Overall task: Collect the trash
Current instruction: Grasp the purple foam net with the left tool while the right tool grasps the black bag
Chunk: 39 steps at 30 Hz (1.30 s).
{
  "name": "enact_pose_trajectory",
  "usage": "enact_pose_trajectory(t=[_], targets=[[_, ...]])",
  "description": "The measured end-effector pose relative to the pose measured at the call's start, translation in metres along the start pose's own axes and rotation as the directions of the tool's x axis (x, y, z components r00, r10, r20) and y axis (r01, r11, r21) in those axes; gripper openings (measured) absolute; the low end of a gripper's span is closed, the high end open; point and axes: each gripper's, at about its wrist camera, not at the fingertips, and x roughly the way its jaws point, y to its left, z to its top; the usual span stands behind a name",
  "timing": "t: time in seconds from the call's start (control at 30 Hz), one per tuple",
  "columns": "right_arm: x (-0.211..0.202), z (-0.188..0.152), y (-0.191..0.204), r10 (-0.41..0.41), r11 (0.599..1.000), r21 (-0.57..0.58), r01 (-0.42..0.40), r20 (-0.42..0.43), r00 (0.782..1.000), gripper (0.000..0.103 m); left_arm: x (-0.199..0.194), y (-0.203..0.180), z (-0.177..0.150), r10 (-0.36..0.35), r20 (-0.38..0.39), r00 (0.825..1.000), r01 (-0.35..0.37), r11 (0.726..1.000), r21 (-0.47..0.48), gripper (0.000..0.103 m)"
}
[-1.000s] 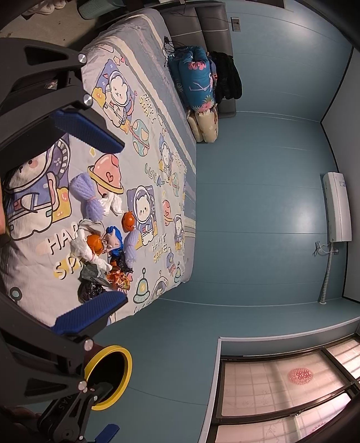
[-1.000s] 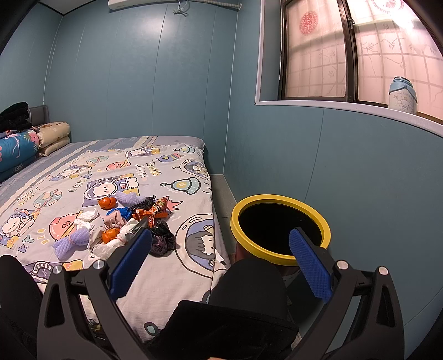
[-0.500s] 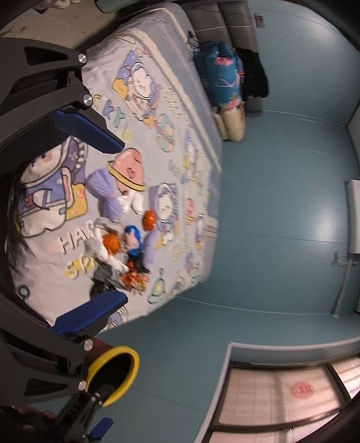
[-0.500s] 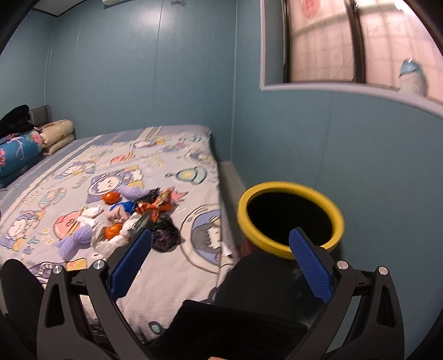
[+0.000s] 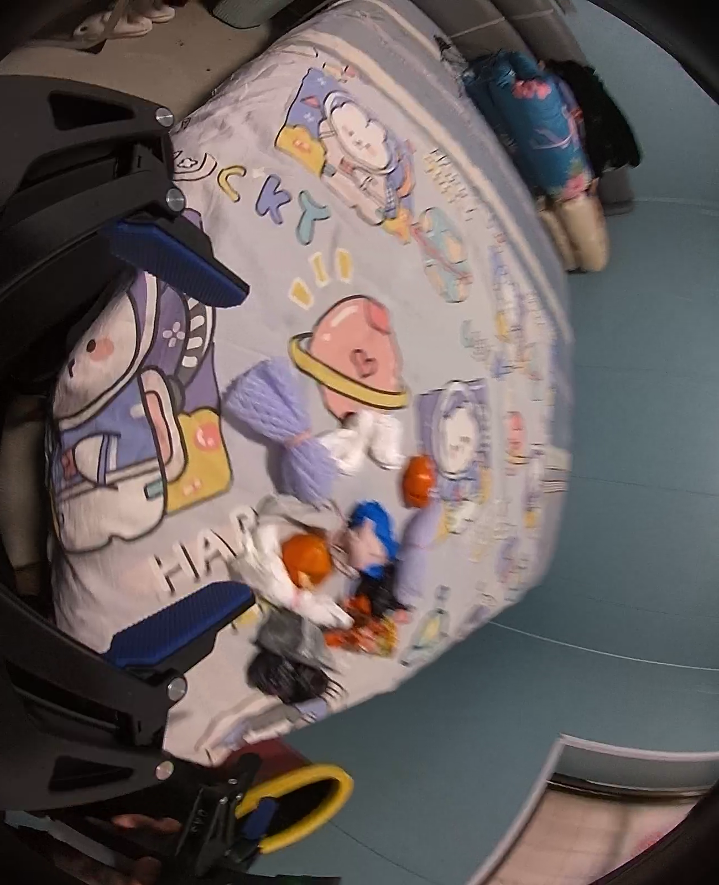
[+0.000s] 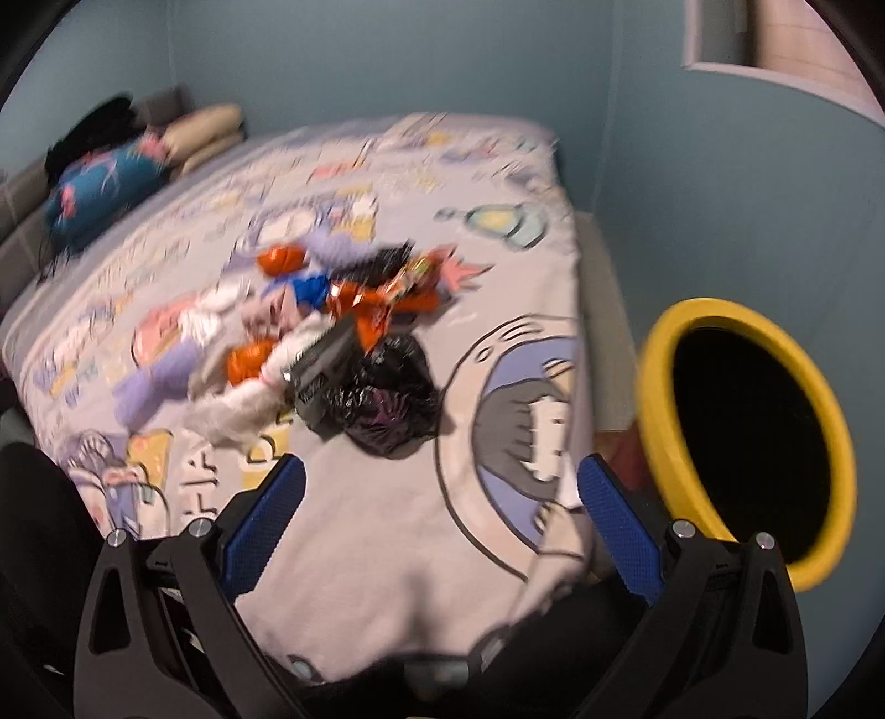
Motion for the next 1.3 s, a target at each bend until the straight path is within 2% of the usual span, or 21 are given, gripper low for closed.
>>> enact_pose_trajectory(t=[0.2,0.27,0.37,0.5,0.67,0.7,0.73,0.8,1.0,1.07,1.13,1.3], targets=[[0.037,0.013,0.017,0.039,0.984,-0.175,-0.045,-0.036,0.999,0.095,0.053,0.005,0.009,0.015,-0.111,0.994,-0.008,0.998,0.061,0.096],[0.051,0.018,0.017,0.089,0.978,-0.183,-0.101,-0.073,0.993,0.095,0.071,0.004,0.014,0.009,-0.136,0.991,0.001,0.997,0.072,0.096],[0.068,0.024,0.012,0.172,0.968,-0.161,-0.195,-0.147,0.974,0.095,0.096,0.0,0.021,0.012,-0.167,0.986,0.004,0.995,0.096,0.096],[0.072,0.028,0.012,0.148,0.962,-0.208,-0.177,-0.15,0.978,0.095,0.129,-0.001,0.032,0.026,-0.192,0.981,-0.004,0.993,0.115,0.096],[0.092,0.039,0.015,0.124,0.958,-0.234,-0.168,-0.192,0.974,0.095,0.156,0.003,0.037,-0.009,-0.219,0.976,0.031,0.995,0.095,0.096],[0.098,0.042,0.018,0.11,0.957,-0.244,-0.157,-0.197,0.974,0.092,0.16,0.003,0.036,-0.015,-0.218,0.976,0.036,0.995,0.091,0.096],[0.101,0.044,0.018,0.107,0.957,-0.243,-0.155,-0.201,0.974,0.085,0.164,0.004,0.036,-0.026,-0.215,0.976,0.045,0.995,0.084,0.096],[0.108,0.047,0.016,0.114,0.963,-0.219,-0.16,-0.21,0.971,0.082,0.169,0.002,0.034,-0.045,-0.21,0.977,0.065,0.994,0.088,0.095],[0.125,0.049,0.02,0.127,0.965,-0.194,-0.178,-0.249,0.96,0.08,0.178,-0.008,0.031,-0.073,-0.204,0.976,0.105,0.983,0.149,0.083],[0.131,0.048,0.023,0.123,0.965,-0.195,-0.177,-0.261,0.957,0.079,0.184,-0.012,0.03,-0.074,-0.218,0.973,0.11,0.981,0.157,0.075],[0.132,0.047,0.024,0.126,0.967,-0.183,-0.178,-0.264,0.956,0.069,0.187,-0.014,0.029,-0.068,-0.223,0.972,0.107,0.981,0.164,0.067],[0.123,0.046,0.021,0.132,0.971,-0.168,-0.171,-0.226,0.965,0.063,0.186,-0.019,0.027,-0.056,-0.197,0.979,0.092,0.98,0.178,0.047]])
